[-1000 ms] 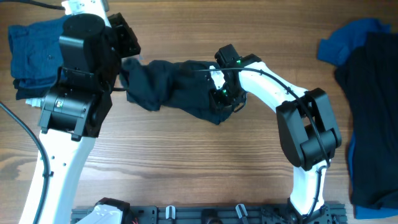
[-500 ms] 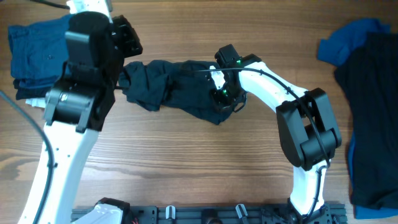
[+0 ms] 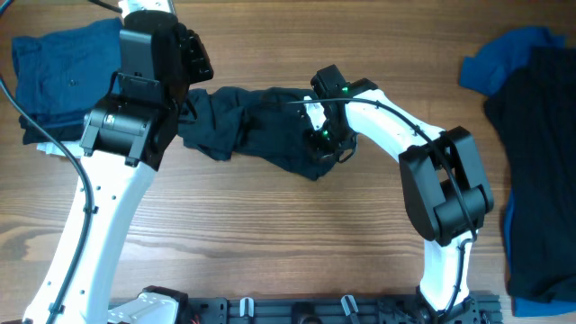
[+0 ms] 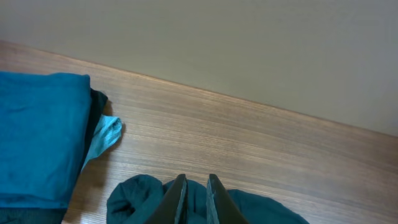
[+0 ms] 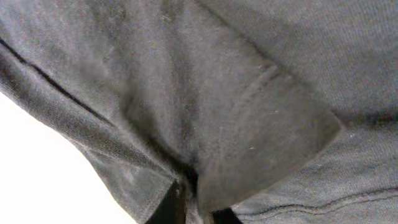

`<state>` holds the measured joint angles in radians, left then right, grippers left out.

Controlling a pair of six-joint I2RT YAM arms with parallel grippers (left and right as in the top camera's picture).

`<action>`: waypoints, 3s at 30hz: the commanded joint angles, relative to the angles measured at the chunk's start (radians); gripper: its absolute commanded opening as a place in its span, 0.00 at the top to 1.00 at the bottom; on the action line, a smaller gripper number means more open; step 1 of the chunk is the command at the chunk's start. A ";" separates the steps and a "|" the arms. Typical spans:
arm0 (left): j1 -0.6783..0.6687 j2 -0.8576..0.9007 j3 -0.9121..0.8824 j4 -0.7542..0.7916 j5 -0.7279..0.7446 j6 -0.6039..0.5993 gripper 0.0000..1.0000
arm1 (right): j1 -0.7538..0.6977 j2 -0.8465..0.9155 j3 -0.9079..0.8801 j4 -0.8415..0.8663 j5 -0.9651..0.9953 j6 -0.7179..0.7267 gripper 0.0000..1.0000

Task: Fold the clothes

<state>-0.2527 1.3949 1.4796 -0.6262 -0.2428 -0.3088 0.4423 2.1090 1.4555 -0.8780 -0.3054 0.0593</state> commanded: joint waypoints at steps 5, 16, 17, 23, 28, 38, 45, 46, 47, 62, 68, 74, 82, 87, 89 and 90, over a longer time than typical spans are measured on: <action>0.083 0.027 0.013 -0.051 -0.008 -0.096 0.88 | 0.000 0.018 0.021 -0.004 0.027 0.019 0.95; 0.105 0.197 0.012 -0.164 0.089 -0.092 0.75 | 0.000 0.018 0.021 -0.005 0.044 0.026 0.96; 0.105 0.239 0.012 -0.178 0.095 -0.092 0.76 | 0.000 0.018 0.021 -0.005 0.044 0.026 0.96; 0.112 0.394 0.012 -0.326 0.130 -0.092 0.63 | 0.000 0.018 0.021 -0.005 0.044 0.026 0.96; 0.112 0.399 0.012 -0.397 0.277 -0.037 0.64 | 0.000 0.018 0.021 -0.001 0.044 0.027 0.96; 0.110 0.401 -0.079 -0.362 0.314 -0.011 0.74 | 0.000 0.018 0.021 -0.001 0.045 0.045 0.96; 0.054 0.401 -0.187 -0.225 0.321 0.149 0.74 | 0.000 0.018 0.021 0.002 0.045 0.045 0.95; 0.040 0.398 -0.187 -0.225 0.321 0.149 0.77 | 0.000 0.018 0.022 0.002 0.044 0.045 0.95; 0.019 0.397 -0.187 -0.225 0.320 0.149 0.78 | 0.000 0.018 0.022 0.002 0.044 0.045 0.95; -0.064 0.423 -0.252 -0.098 0.118 0.089 0.76 | 0.000 0.018 0.022 0.001 0.044 0.048 0.95; -0.063 0.423 -0.294 -0.079 0.118 0.092 0.71 | 0.000 0.018 0.022 0.002 0.044 0.048 0.95; -0.063 0.425 -0.325 -0.050 0.118 0.093 0.63 | 0.000 0.018 0.022 0.002 0.044 0.049 0.95; -0.063 0.425 -0.354 -0.006 0.117 0.093 0.55 | 0.000 0.018 0.022 0.002 0.044 0.049 0.95; -0.063 0.425 -0.354 -0.004 0.117 0.096 0.56 | 0.000 0.018 0.021 0.002 0.044 0.048 0.95; -0.063 0.427 -0.355 -0.002 0.117 0.096 0.56 | 0.000 0.018 0.022 0.002 0.044 0.048 0.95; -0.063 0.431 -0.355 0.000 0.117 0.097 0.56 | 0.000 0.018 0.022 0.002 0.044 0.049 0.95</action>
<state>-0.3195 1.8069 1.1332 -0.6342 -0.1081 -0.2146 0.4423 2.1090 1.4555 -0.8772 -0.2859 0.0929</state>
